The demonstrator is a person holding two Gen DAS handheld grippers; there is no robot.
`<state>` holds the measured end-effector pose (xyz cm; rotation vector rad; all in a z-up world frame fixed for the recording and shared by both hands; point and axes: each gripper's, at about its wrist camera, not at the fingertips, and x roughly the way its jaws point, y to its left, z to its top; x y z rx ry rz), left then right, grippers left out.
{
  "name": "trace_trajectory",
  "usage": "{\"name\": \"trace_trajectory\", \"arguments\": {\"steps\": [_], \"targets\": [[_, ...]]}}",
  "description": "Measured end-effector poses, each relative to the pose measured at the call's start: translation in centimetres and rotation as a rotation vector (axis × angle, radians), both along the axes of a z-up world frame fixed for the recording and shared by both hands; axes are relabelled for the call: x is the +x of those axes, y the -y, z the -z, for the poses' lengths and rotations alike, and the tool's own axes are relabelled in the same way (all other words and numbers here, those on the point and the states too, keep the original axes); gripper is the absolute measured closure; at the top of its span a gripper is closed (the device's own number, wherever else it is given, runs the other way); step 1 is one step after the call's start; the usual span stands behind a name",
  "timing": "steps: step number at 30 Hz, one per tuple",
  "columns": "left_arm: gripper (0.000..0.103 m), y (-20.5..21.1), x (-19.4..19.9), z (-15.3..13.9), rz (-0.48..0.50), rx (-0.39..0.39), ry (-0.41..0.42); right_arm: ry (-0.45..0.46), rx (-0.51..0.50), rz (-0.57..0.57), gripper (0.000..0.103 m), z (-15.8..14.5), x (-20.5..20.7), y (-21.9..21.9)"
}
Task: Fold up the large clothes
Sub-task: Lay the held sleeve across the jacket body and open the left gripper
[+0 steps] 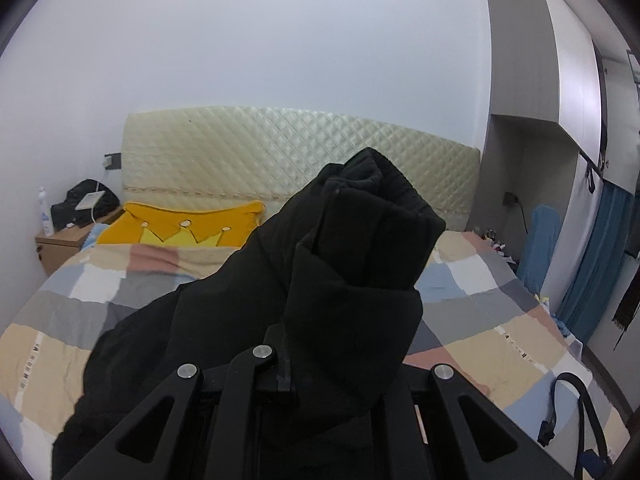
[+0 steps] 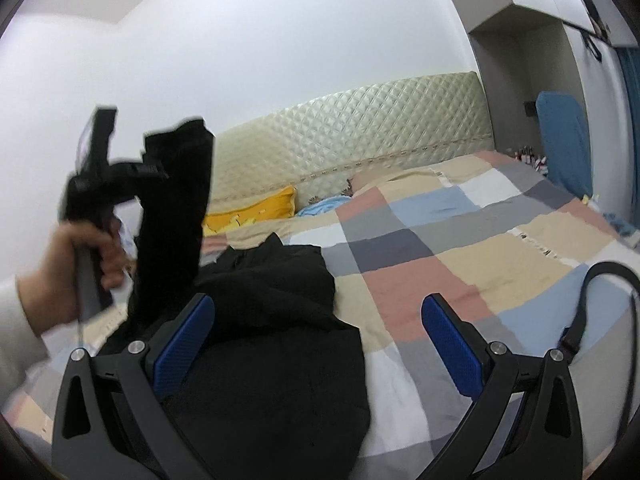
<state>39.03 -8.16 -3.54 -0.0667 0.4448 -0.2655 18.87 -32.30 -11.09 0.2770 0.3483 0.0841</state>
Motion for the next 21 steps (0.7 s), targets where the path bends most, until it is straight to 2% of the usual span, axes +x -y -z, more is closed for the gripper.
{"name": "trace_trajectory", "arguments": {"steps": [5, 10, 15, 19, 21], "targets": [[0.092, 1.6, 1.5, 3.0, 0.012, 0.013, -0.023, -0.007, 0.001, 0.01, 0.0, 0.4, 0.5, 0.0], [0.092, 3.5, 3.6, 7.1, 0.016, 0.029, -0.07, 0.051, -0.035, 0.081, 0.0, -0.1, -0.5, 0.1], [0.091, 7.3, 5.2, 12.0, 0.016, 0.116, -0.125, 0.052, -0.01, 0.104, 0.0, 0.2, -0.3, 0.9], [0.091, 8.4, 7.3, 15.7, -0.019, 0.166, -0.198, 0.064, 0.006, 0.128, 0.0, 0.3, -0.2, 1.3], [0.086, 9.0, 8.1, 17.6, -0.031, 0.194, -0.222, 0.062, 0.014, 0.135, 0.0, 0.5, 0.0, 1.5]]}}
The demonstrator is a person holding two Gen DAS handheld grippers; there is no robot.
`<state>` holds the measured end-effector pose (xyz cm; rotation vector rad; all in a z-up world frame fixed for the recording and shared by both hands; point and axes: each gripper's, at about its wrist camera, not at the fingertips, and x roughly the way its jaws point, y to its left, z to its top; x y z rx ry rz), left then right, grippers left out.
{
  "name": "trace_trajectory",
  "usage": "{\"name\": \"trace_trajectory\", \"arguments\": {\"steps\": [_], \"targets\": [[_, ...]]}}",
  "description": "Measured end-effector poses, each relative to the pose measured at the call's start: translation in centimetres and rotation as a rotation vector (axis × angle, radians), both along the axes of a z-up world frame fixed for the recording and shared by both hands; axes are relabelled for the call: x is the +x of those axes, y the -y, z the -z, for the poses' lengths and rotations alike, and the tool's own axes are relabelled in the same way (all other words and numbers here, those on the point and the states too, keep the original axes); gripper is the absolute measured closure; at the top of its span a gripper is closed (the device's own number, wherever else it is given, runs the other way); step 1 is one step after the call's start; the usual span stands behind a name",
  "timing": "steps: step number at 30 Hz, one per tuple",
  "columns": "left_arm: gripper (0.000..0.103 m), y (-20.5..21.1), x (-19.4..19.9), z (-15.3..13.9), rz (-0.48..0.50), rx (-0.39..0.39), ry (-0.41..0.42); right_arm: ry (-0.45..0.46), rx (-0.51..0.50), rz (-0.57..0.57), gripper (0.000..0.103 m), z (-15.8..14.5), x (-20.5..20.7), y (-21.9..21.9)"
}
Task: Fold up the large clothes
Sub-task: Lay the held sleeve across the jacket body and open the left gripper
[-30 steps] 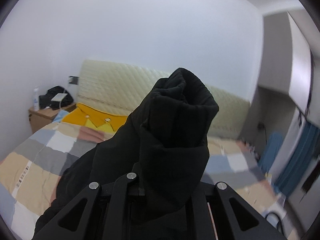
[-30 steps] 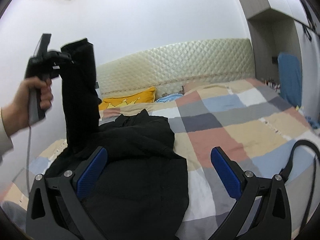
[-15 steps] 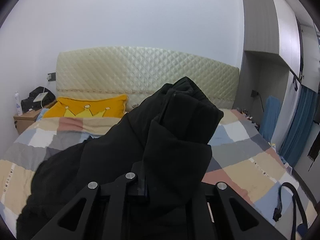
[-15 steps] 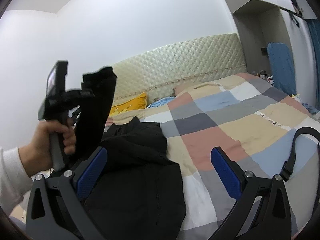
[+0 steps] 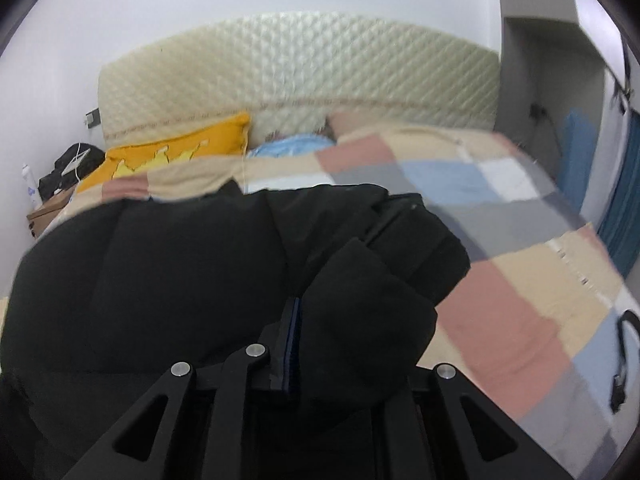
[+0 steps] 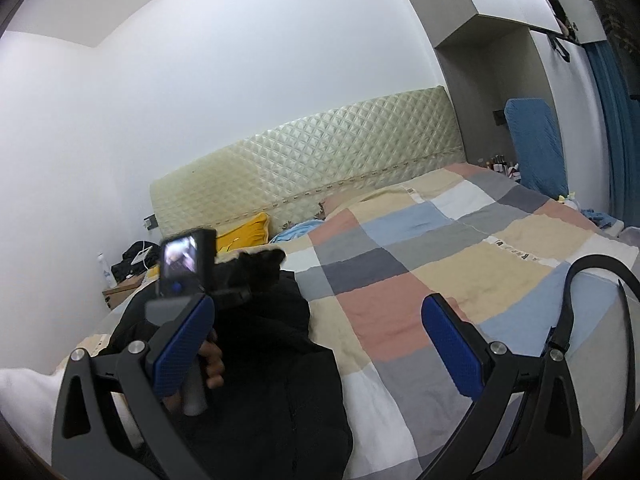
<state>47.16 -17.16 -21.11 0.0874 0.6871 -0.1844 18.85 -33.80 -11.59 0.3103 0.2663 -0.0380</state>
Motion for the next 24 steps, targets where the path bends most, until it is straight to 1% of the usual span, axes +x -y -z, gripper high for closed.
{"name": "trace_trajectory", "arguments": {"steps": [3, 4, 6, 9, 11, 13, 15, 17, 19, 21, 23, 24], "targets": [[0.081, 0.8, 0.9, 2.0, 0.006, 0.059, -0.033, -0.004, 0.02, 0.008, 0.0, 0.4, 0.3, 0.3], [0.08, 1.0, 0.9, 2.2, 0.009, 0.073, -0.027, -0.008, 0.03, 0.007, 0.0, 0.5, 0.5, 0.4], [0.073, 1.6, 0.8, 2.5, 0.011, 0.112, -0.021, -0.012, 0.054, -0.002, 0.0, 0.8, 0.7, 0.7], [0.073, 2.4, 0.4, 2.3, -0.008, 0.154, -0.026, -0.012, 0.06, -0.005, 0.0, 1.0, 0.8, 0.8], [0.072, 2.3, 0.0, 1.5, -0.024, 0.144, -0.023, -0.014, 0.058, -0.005, 0.0, 1.0, 0.8, 0.7], [0.069, 2.2, -0.4, 0.9, -0.038, 0.128, -0.026, -0.011, 0.057, -0.003, 0.0, 1.0, 0.7, 0.6], [0.063, 2.0, -0.9, 0.4, -0.04, 0.109, -0.047, -0.009, 0.053, -0.002, 0.0, 0.9, 0.6, 0.6], [0.062, 1.5, -1.2, 0.0, -0.037, 0.086, -0.069, -0.005, 0.054, -0.008, 0.0, 0.9, 0.5, 0.6], [0.057, 0.9, -1.7, -0.5, -0.041, 0.071, -0.083, -0.003, 0.055, -0.02, 0.0, 0.9, 0.4, 0.6], [0.043, 0.2, -2.5, -1.3, -0.044, 0.081, -0.068, -0.005, 0.045, -0.022, 0.0, 0.8, 0.4, 0.4], [0.039, -0.5, -3.5, -2.4, -0.041, 0.085, -0.045, -0.003, 0.04, -0.026, 0.0, 0.7, 0.3, 0.3], [0.039, -0.9, -4.0, -3.0, -0.038, 0.087, -0.039, -0.002, 0.039, -0.026, 0.0, 0.7, 0.2, 0.3]]}}
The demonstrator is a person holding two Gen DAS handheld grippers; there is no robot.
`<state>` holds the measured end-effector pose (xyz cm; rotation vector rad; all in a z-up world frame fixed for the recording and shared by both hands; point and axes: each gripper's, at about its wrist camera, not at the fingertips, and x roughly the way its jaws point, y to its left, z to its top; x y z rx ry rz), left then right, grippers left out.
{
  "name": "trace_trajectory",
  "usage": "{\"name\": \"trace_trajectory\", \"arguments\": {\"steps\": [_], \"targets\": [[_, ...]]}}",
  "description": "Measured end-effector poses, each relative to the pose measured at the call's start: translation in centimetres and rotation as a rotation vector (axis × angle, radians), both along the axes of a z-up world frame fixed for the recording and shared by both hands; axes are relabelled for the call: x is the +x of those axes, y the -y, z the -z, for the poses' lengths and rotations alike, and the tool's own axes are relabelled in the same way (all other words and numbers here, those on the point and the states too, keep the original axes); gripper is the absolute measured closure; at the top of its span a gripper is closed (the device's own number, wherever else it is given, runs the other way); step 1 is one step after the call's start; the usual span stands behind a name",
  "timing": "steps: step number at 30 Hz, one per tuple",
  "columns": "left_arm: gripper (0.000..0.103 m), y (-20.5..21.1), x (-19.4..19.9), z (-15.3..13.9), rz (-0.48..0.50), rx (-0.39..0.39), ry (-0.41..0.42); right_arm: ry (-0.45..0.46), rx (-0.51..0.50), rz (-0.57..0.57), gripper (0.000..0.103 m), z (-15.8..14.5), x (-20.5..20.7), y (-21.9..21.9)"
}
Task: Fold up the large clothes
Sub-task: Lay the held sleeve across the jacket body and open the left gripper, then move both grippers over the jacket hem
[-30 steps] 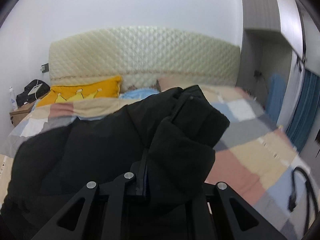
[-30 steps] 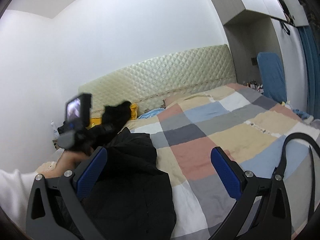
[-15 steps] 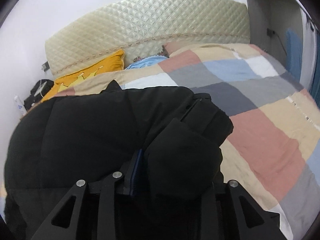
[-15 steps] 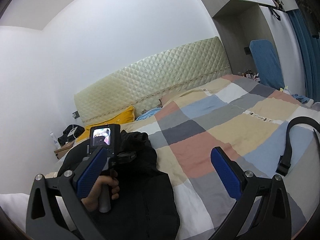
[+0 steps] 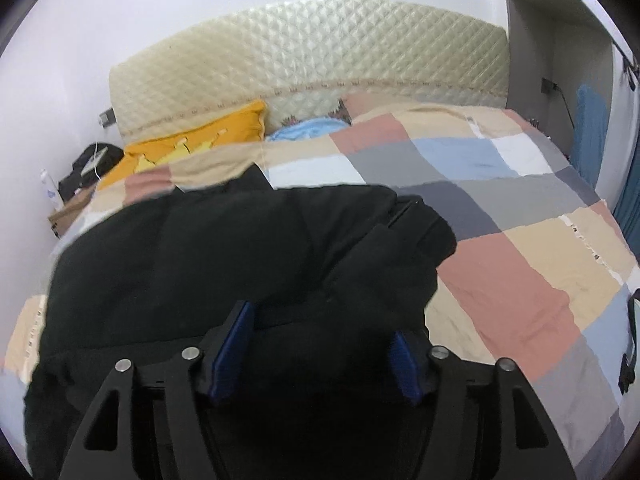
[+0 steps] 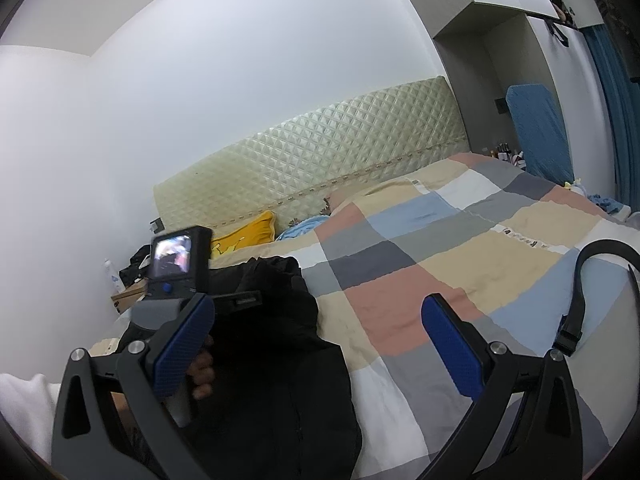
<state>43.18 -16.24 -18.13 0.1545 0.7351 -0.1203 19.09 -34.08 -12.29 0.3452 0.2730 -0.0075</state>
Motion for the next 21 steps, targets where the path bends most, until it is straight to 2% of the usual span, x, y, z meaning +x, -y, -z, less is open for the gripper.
{"name": "trace_trajectory", "arguments": {"steps": [4, 9, 15, 21], "targets": [[0.039, -1.5, -2.2, -2.5, 0.022, -0.023, 0.018, -0.002, -0.012, -0.002, 0.0, 0.0, -0.1, -0.2], [0.039, -4.6, -5.5, -7.3, 0.038, -0.089, 0.084, 0.008, -0.054, -0.026, 0.0, -0.4, -0.5, -1.3], [0.039, -8.6, -8.9, -13.1, 0.025, -0.126, 0.171, 0.045, -0.107, -0.075, 0.0, -1.2, -1.6, -3.0], [0.039, -13.2, -13.2, -17.1, -0.008, -0.153, 0.227, 0.046, -0.126, -0.106, 0.0, -1.6, -1.8, -4.3]]}}
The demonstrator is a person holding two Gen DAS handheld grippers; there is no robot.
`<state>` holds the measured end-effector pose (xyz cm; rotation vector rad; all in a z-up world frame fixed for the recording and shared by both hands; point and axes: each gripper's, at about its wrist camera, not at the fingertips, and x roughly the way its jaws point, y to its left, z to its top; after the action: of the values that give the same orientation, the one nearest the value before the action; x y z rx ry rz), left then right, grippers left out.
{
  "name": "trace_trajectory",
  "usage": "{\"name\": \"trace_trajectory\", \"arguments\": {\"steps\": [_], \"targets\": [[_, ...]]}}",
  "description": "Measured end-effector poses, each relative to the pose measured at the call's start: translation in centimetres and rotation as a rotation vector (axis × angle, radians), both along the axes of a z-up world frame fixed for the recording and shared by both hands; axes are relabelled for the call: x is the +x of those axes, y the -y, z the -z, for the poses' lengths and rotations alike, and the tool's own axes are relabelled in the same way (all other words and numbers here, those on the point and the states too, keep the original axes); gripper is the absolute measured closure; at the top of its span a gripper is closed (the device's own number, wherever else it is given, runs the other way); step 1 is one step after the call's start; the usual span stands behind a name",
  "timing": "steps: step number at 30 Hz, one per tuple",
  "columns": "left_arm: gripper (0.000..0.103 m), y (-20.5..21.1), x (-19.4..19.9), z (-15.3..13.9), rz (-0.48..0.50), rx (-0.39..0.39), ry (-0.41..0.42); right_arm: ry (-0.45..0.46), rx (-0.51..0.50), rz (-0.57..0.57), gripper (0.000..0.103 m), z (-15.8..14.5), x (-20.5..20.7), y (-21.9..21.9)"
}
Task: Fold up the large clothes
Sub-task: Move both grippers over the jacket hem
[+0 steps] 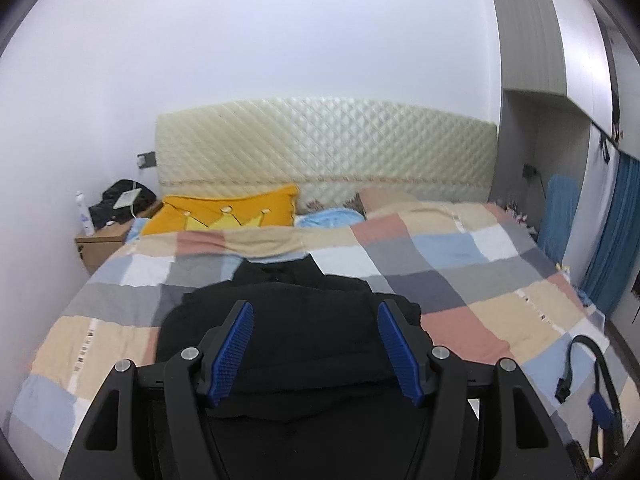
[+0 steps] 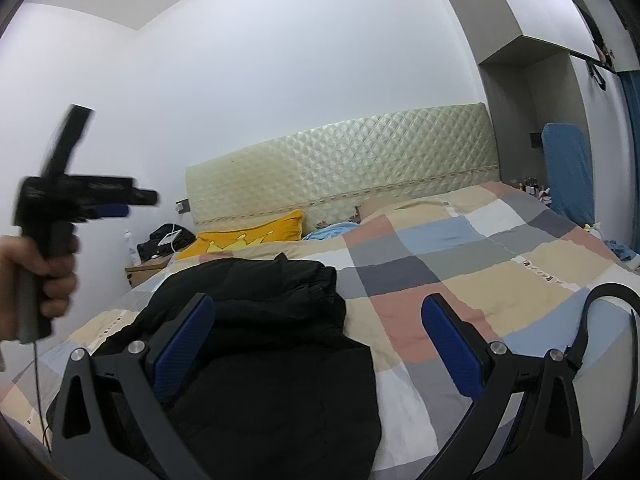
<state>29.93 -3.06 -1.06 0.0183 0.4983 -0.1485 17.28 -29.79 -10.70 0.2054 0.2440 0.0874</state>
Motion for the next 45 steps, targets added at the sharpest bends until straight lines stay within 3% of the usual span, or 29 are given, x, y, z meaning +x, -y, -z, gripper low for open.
{"name": "trace_trajectory", "arguments": {"steps": [9, 20, 34, 39, 45], "targets": [[0.039, -6.4, -7.5, -1.3, -0.015, -0.001, 0.053, -0.052, 0.022, -0.056, 0.0, 0.1, -1.3, -0.2], [0.039, -10.6, -13.6, 2.0, -0.053, 0.033, 0.097, -0.039, -0.082, -0.125, 0.0, -0.3, -2.7, -3.6], [0.039, -13.8, -13.8, 8.8, -0.109, 0.069, -0.005, -0.087, -0.15, -0.183, 0.0, 0.8, -2.7, -7.1], [0.039, -15.7, -12.9, 10.8, -0.129, -0.001, -0.043, -0.117, -0.13, -0.199, 0.0, 1.3, -2.5, -7.5], [0.039, -16.4, -12.7, 12.3, -0.155, 0.009, -0.07, -0.187, -0.134, -0.195, 0.0, 2.5, -1.5, -8.3]]}}
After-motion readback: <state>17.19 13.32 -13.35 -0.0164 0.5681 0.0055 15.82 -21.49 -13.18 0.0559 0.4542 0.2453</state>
